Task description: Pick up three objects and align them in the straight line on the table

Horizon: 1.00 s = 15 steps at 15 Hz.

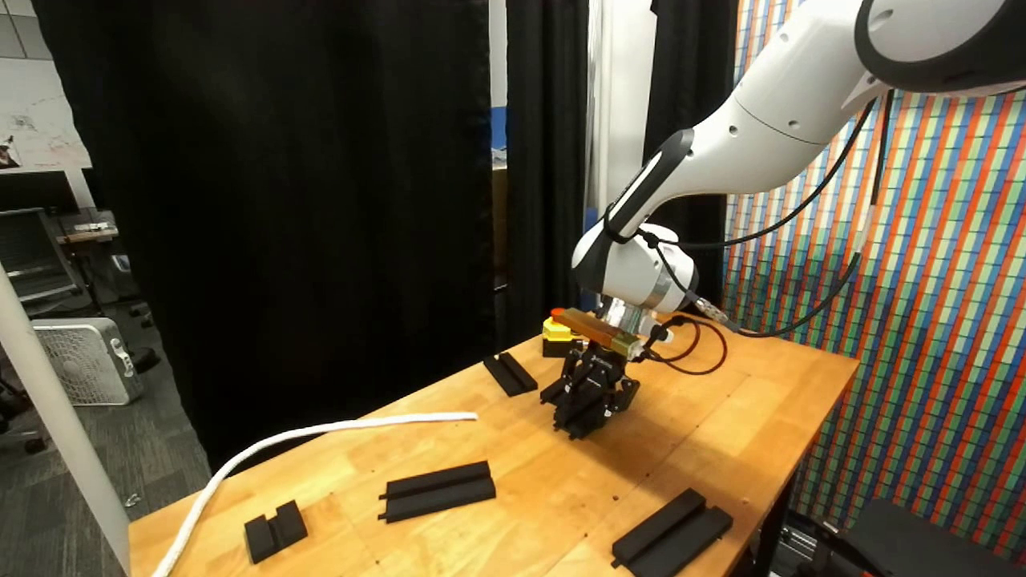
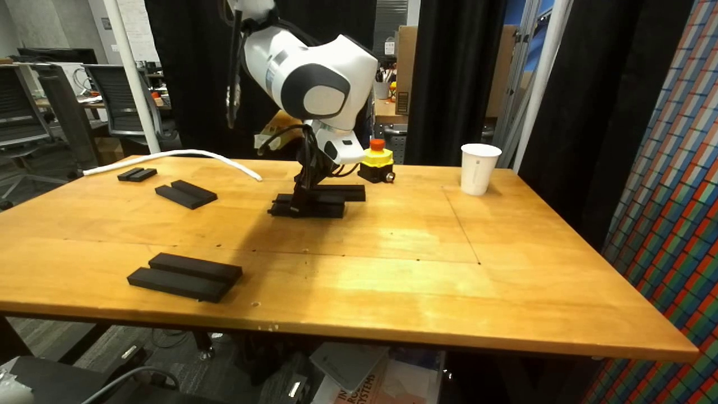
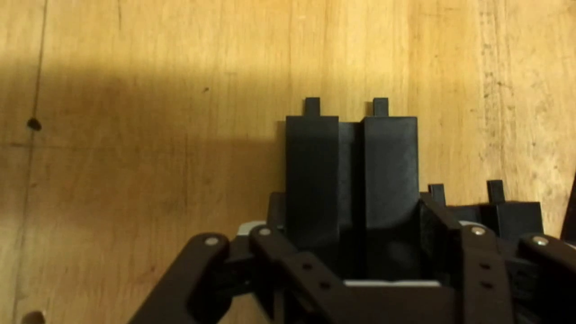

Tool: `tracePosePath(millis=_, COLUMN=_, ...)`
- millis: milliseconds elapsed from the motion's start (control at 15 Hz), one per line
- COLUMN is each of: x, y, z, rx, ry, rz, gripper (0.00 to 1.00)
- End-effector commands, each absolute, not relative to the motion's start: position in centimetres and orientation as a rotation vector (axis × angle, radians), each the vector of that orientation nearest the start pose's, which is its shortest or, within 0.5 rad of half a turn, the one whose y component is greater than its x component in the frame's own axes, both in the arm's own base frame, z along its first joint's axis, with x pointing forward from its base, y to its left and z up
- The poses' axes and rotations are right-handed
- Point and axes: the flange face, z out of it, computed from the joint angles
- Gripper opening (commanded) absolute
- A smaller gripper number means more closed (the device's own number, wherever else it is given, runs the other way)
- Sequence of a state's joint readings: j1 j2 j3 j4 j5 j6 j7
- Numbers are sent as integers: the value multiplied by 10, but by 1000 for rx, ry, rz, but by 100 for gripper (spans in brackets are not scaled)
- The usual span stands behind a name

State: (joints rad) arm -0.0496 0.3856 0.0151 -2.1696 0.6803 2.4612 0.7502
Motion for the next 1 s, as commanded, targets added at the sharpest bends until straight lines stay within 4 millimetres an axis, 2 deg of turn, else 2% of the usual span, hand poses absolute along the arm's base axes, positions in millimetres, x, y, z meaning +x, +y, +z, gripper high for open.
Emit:
tracePosePath(millis=0, x=532, y=15, z=184, rx=-2153, ry=1741, rz=424, gripper=46)
tracePosePath(millis=600, x=490, y=32, z=183, rx=-2116, ry=1821, rz=539, gripper=46)
tracePosePath(millis=933, x=479, y=32, z=181, rx=-2100, ry=1854, rz=591, gripper=46)
